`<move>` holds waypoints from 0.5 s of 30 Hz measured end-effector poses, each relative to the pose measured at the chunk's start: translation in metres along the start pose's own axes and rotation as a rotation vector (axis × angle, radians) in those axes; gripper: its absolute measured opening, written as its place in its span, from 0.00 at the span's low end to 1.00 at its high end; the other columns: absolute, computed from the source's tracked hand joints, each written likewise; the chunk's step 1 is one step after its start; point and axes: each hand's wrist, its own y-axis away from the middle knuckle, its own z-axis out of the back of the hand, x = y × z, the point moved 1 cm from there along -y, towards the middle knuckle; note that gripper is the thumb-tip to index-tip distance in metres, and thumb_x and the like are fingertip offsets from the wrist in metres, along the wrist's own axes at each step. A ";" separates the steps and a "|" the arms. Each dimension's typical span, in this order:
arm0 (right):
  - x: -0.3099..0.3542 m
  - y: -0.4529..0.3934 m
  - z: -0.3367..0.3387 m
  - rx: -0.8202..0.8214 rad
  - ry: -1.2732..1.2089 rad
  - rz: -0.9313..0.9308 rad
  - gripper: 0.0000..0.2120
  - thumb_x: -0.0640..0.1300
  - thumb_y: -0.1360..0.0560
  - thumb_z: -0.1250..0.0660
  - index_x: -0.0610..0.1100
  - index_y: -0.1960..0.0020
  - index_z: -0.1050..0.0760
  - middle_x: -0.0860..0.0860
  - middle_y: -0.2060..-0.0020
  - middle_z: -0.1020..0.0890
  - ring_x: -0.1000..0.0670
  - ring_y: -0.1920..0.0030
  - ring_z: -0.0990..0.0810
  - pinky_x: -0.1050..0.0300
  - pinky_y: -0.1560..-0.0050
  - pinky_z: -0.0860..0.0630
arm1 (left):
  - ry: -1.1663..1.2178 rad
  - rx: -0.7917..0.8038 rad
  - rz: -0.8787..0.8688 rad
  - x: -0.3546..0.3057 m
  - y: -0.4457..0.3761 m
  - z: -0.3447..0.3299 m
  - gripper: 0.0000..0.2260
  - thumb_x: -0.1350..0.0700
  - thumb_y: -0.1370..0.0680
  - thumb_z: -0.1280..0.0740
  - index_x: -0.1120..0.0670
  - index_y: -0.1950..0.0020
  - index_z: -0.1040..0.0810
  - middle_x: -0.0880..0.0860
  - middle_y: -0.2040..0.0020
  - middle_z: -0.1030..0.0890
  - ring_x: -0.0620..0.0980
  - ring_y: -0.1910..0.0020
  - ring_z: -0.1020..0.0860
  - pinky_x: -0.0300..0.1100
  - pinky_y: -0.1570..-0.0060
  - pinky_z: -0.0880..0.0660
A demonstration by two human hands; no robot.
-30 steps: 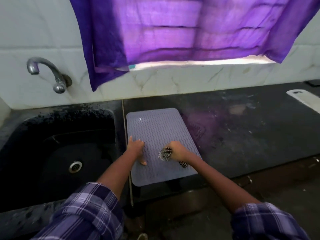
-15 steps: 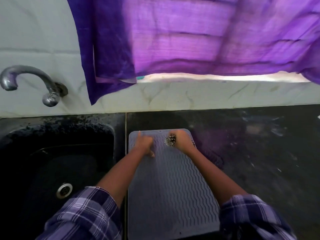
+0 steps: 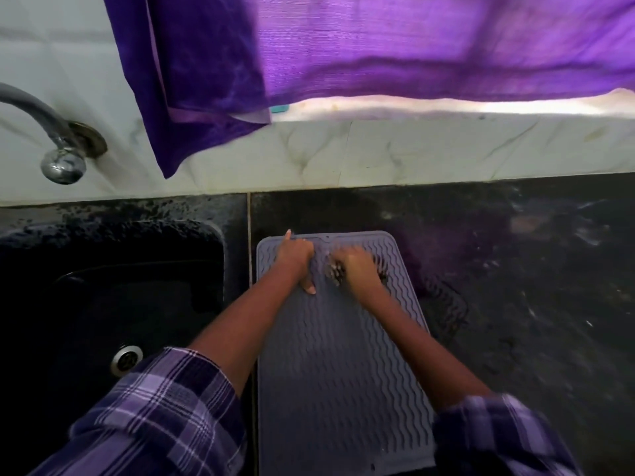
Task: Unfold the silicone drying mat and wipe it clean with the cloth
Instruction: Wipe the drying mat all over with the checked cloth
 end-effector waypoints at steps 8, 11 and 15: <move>0.009 -0.016 0.045 0.096 -0.130 -0.049 0.10 0.44 0.27 0.31 0.42 0.47 0.21 0.43 0.50 0.16 0.44 0.47 0.19 0.53 0.46 0.25 | 0.042 -0.009 0.025 0.003 0.005 0.000 0.40 0.39 0.35 0.25 0.55 0.29 0.31 0.54 0.30 0.27 0.51 0.28 0.32 0.57 0.24 0.60; 0.027 -0.040 0.028 0.024 -0.070 -0.064 0.12 0.42 0.26 0.34 0.45 0.43 0.23 0.43 0.45 0.18 0.42 0.43 0.21 0.49 0.44 0.25 | 0.084 -0.032 0.035 0.004 0.007 -0.004 0.41 0.39 0.35 0.25 0.53 0.27 0.33 0.52 0.31 0.26 0.51 0.28 0.32 0.58 0.25 0.62; 0.027 -0.027 -0.004 0.004 0.065 -0.041 0.15 0.42 0.22 0.41 0.45 0.36 0.28 0.45 0.36 0.24 0.43 0.35 0.29 0.45 0.36 0.31 | 0.082 -0.036 0.044 0.005 0.008 -0.004 0.41 0.38 0.35 0.25 0.54 0.28 0.32 0.53 0.31 0.26 0.51 0.28 0.31 0.58 0.25 0.62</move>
